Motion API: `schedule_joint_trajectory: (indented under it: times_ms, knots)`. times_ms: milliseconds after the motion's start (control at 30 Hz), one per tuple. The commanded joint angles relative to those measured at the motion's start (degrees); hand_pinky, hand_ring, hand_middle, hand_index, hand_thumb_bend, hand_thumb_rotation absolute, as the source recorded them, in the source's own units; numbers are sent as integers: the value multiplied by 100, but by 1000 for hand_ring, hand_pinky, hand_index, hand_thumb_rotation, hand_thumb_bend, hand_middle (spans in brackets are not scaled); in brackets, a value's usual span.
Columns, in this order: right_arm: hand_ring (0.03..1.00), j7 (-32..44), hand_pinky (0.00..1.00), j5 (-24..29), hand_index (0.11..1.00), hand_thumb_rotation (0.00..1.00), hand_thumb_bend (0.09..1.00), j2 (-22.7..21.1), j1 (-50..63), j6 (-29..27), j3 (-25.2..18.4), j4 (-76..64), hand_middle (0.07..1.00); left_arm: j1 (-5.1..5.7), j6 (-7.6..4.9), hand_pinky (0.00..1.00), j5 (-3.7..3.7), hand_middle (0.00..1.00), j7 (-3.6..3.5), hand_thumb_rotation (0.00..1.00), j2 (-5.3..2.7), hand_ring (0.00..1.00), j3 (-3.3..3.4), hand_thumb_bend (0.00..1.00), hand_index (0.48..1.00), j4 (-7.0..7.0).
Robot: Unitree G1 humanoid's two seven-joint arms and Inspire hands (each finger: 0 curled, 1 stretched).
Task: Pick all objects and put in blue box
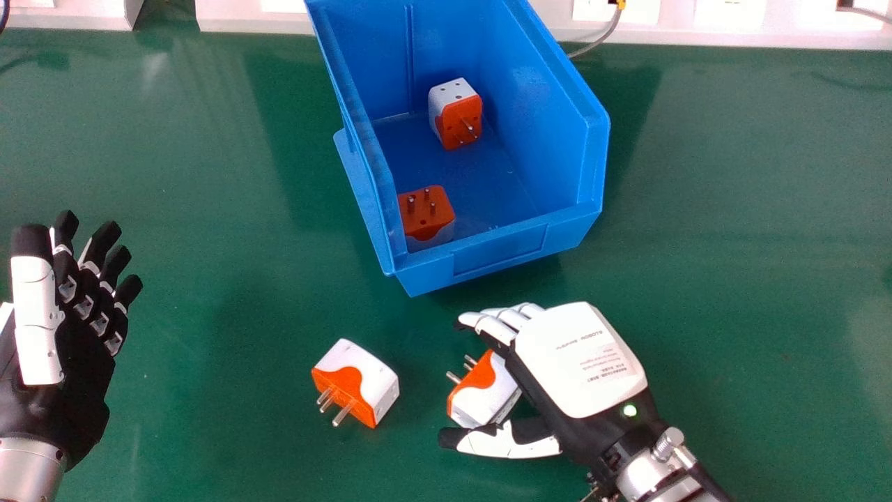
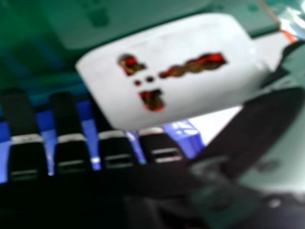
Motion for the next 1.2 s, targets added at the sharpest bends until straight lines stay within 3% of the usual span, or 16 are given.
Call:
schedule_joint_trajectory:
  times_ms: [0, 33, 100, 133, 200, 300, 367, 467, 600, 767, 1033, 1167]
  knots:
    - [730, 144, 634, 27, 777, 703, 486, -92, 150, 2, 96, 217, 763, -50, -91, 1000, 30, 1000, -24, 979, 81, 1000, 37, 859, 999, -86]
    - [726, 42, 629, 16, 775, 682, 488, -101, 139, -53, 107, 253, 760, -49, -78, 1000, 23, 998, -17, 981, 79, 1000, 40, 857, 996, -100]
    - [667, -102, 580, 35, 732, 541, 495, -111, 106, -184, 117, 324, 701, -58, -58, 1000, 20, 997, -9, 981, 84, 1000, 40, 854, 996, -108]
    - [579, -144, 509, 67, 658, 478, 474, -109, 95, -243, 112, 345, 618, -65, -41, 1000, 16, 999, -4, 981, 88, 1000, 40, 855, 998, -106]
    - [435, 137, 385, 294, 538, 261, 485, -89, 116, -284, 34, 254, 479, -82, -40, 1000, 1, 1000, -22, 980, 95, 1000, 43, 857, 1000, -82]
    - [306, 692, 255, 621, 485, 172, 484, -99, 175, -219, -69, -4, 364, -105, -44, 1000, 5, 1000, -42, 981, 107, 1000, 40, 847, 1000, -51]
    - [238, 877, 189, 784, 475, 160, 484, -118, 186, -240, -113, -81, 309, -109, -51, 1000, 27, 1000, -41, 985, 109, 1000, 36, 846, 1000, -50]
    - [222, 1068, 176, 1000, 473, 157, 483, -122, 207, -262, -179, -158, 295, -121, -28, 1000, 5, 999, -36, 976, 98, 1000, 41, 848, 1000, -57]
    - [242, 1052, 194, 1195, 474, 154, 483, -38, 223, -278, -275, -120, 314, -134, -23, 1000, 35, 996, -10, 974, 105, 1000, 36, 853, 995, -42]
    - [250, 919, 200, 1234, 476, 149, 482, 22, 165, -334, -327, 1, 330, -180, -76, 1000, 43, 995, -43, 971, 103, 1000, 26, 852, 994, 23]
    - [217, 950, 175, 1395, 473, 148, 481, -12, 324, -416, -532, -463, 289, -245, -84, 1000, -20, 1000, -108, 968, 76, 1000, 27, 844, 1000, 104]
    - [176, 898, 136, 1382, 471, 145, 483, -107, 621, -403, -774, -1233, 247, -254, -111, 1000, 76, 1000, -52, 973, 77, 1000, -3, 845, 1000, 102]
